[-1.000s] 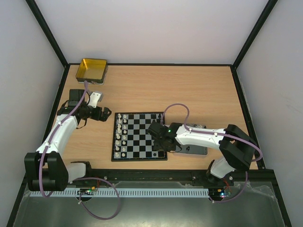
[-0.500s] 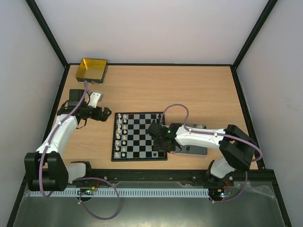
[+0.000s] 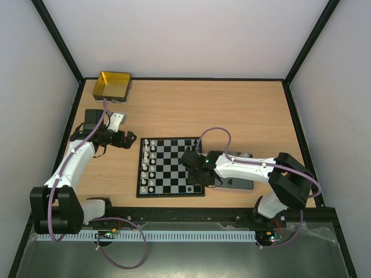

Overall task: Set up the chess pieces on the board
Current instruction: Place the chess piece on the chessboard, then pick up the chess piece from the storage box.

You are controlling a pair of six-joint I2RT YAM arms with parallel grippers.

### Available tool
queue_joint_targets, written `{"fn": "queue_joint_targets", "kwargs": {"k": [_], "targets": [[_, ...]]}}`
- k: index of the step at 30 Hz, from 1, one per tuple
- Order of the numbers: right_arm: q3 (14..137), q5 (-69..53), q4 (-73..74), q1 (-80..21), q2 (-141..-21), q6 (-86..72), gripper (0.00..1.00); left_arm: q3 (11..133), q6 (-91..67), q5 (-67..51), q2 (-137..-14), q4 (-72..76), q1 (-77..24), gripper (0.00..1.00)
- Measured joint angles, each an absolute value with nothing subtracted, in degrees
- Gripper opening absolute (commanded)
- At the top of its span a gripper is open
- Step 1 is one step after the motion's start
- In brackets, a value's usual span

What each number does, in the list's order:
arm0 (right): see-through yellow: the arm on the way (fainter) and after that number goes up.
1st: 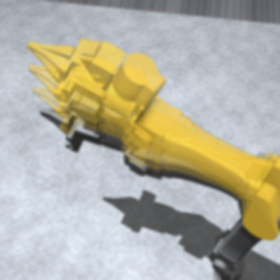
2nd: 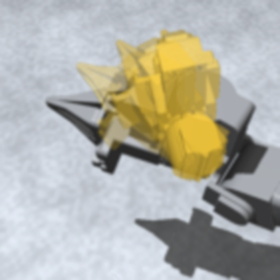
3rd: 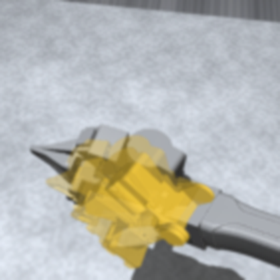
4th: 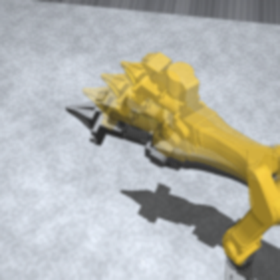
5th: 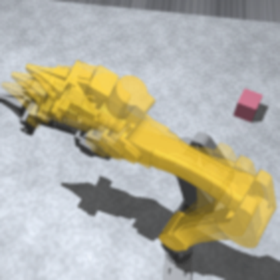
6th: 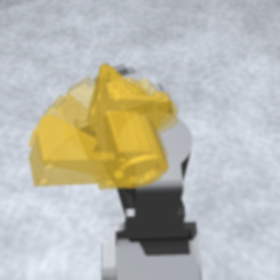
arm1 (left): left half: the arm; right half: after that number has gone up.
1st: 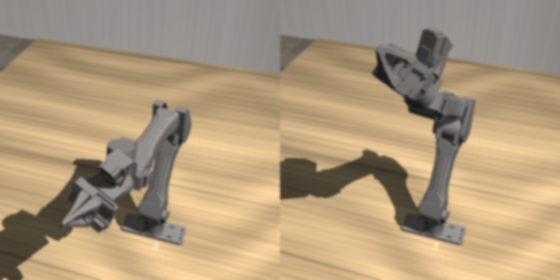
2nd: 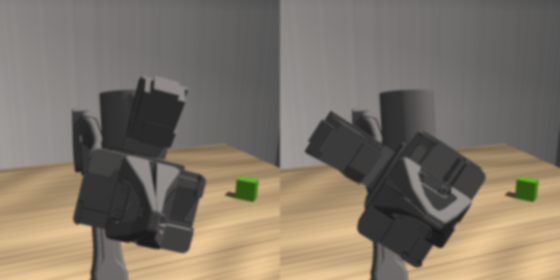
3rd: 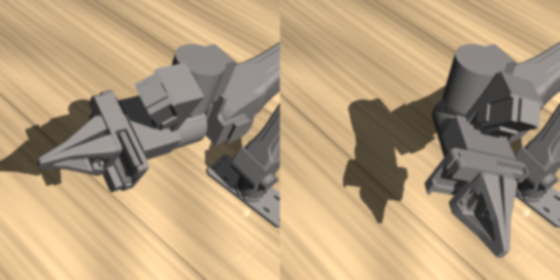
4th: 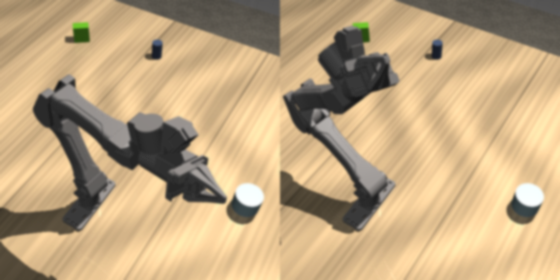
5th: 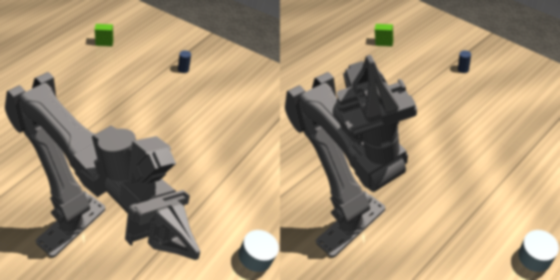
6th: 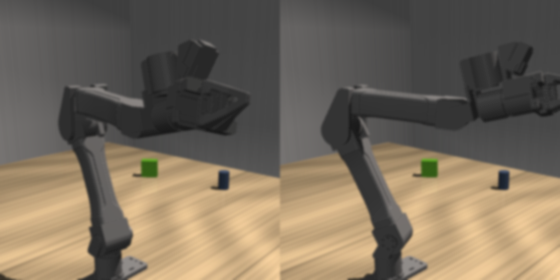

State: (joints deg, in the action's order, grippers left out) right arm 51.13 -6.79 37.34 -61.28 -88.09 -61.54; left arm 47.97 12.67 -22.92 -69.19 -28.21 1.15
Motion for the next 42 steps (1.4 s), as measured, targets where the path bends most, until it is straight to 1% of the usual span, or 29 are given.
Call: {"fn": "queue_joint_targets", "kwargs": {"k": [2,4,12,18,23,27,30,34,38,42], "targets": [[51.16,-6.79,37.34,-61.28,-88.09,-61.52,0.24,47.97,12.67,-22.92,-69.17,-28.21,1.15,0.99],[51.16,-6.76,37.36,-61.25,-88.09,-61.52,0.29,47.97,12.67,-22.92,-69.17,-28.21,1.15,0.99],[52.25,-6.33,37.91,-61.28,-88.07,-61.52,0.29,47.97,12.67,-22.94,-69.17,-28.21,1.15,0.99],[54.43,-4.16,40.99,-61.28,-87.26,-61.49,0.29,47.97,12.67,-22.94,-69.17,-28.21,1.15,0.99],[57.52,-0.80,46.37,-61.14,-83.64,-61.47,0.31,47.97,12.69,-22.94,-69.19,-28.21,1.15,0.99],[57.63,1.32,50.57,-59.46,-78.54,-61.54,0.32,47.97,12.69,-22.96,-69.17,-28.21,1.15,0.99],[55.22,2.17,51.68,-55.61,-73.91,-61.65,0.33,47.97,12.71,-22.98,-69.17,-28.21,1.15,0.99],[48.49,2.09,52.38,-49.19,-68.69,-61.95,0.33,47.97,12.84,-23.09,-69.17,-28.21,1.15,1.00],[42.70,0.93,52.25,-45.19,-67.66,-61.91,0.33,47.97,12.86,-23.11,-69.19,-28.21,1.15,0.99],[40.23,-0.16,51.86,-43.22,-67.44,-61.49,0.33,47.97,12.86,-23.11,-69.17,-28.21,1.15,0.99]]}}
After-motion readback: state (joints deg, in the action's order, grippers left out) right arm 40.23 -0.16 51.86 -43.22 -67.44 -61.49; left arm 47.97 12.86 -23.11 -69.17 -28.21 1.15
